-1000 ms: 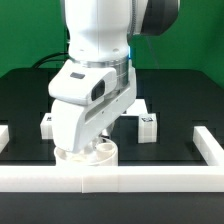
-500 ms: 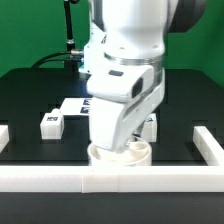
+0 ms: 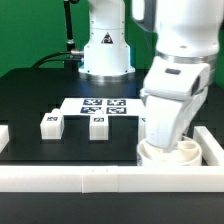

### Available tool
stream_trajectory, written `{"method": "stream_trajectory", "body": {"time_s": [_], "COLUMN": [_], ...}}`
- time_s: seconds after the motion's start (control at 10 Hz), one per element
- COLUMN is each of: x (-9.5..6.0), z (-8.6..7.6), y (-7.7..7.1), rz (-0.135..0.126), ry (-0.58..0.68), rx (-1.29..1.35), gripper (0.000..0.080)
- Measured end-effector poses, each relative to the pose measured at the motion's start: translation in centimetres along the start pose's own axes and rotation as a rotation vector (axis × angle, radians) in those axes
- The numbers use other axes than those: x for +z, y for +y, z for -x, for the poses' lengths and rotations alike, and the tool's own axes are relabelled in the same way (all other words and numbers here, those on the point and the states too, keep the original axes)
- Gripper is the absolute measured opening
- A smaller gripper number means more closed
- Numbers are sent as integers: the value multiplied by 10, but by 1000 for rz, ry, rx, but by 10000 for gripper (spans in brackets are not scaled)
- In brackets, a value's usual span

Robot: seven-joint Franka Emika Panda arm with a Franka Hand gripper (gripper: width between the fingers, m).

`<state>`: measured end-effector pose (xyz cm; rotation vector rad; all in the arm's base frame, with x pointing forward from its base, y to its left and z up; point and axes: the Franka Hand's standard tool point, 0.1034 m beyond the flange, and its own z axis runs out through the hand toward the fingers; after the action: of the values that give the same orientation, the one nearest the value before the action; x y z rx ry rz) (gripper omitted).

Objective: Assemble stool

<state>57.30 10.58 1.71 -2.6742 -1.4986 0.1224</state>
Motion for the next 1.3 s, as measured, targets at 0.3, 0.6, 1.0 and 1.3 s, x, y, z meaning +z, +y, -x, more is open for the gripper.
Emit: {"method": "stream_trajectory", "body": {"time_s": [0.3,0.6,1.0,1.3], "x": [1,-3,-35,-62], "z": [-5,-5,9,40], "y": [-4,-2,6,18], "rz": [1,5,16,38], "ry": [-1,2,-2,-8], "rx": [1,3,23,72], "gripper": [33,279,630,649]}}
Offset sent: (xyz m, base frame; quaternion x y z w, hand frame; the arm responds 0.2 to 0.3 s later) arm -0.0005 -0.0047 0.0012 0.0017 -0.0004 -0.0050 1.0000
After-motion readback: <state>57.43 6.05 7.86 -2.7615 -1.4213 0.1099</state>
